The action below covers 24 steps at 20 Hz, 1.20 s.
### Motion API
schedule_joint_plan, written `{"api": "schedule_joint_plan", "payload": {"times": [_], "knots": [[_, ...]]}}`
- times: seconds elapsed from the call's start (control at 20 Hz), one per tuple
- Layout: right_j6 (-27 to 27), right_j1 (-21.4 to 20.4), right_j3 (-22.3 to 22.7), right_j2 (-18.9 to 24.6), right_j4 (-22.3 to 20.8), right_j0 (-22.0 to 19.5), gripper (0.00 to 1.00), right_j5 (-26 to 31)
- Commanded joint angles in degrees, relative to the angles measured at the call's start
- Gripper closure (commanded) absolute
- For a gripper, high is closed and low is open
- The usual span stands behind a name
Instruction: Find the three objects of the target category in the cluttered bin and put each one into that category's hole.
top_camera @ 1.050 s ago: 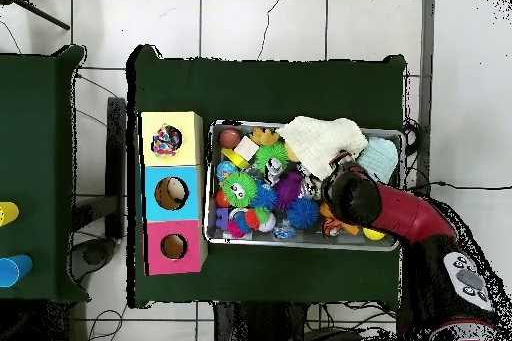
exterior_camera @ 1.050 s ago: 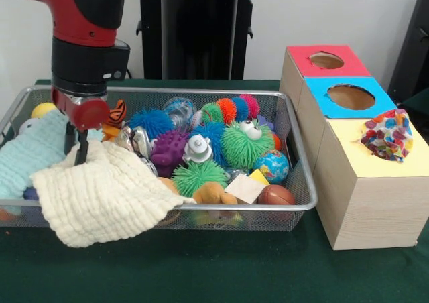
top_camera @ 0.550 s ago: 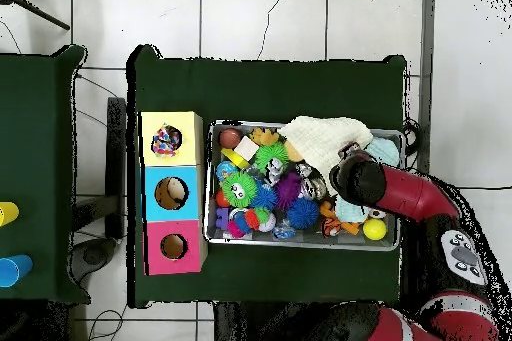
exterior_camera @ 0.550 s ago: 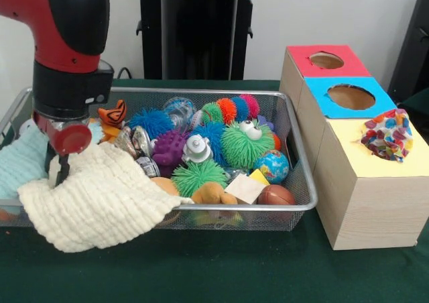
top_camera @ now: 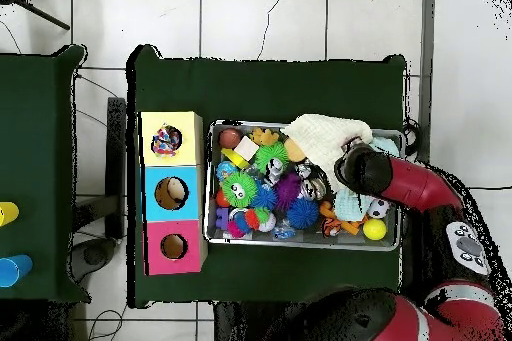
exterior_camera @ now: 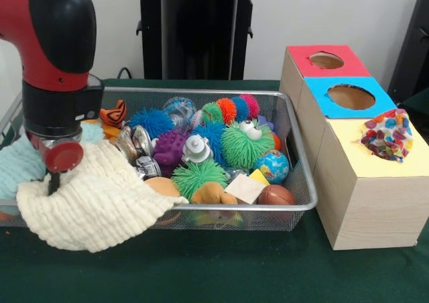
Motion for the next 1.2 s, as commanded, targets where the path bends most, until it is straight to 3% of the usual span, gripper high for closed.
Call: {"api": "schedule_joint_plan", "payload": {"times": [0.05, 0.15, 0.3, 0.5, 0.6, 0.8, 1.0, 1.2], "knots": [[-13.7, 3.4, 2.9, 8.6, -5.6, -3.3, 1.00, 5.6], [-11.3, -0.7, 7.1, 8.9, -4.9, -3.2, 1.00, 5.6], [-9.7, -10.4, 15.6, 9.3, -4.2, -2.6, 1.00, 6.9], [-5.1, -20.2, 21.6, 6.4, -1.1, 1.7, 1.00, 13.6], [-2.3, -22.5, 22.7, 5.4, 0.2, 3.5, 1.00, 15.3], [1.5, -23.7, 22.0, 4.0, 2.1, 6.3, 1.00, 19.5], [1.7, -23.4, 23.0, 6.1, 5.1, 5.3, 1.00, 22.5], [2.4, -21.2, 26.8, 8.9, 9.0, 4.1, 1.00, 19.2]]}}
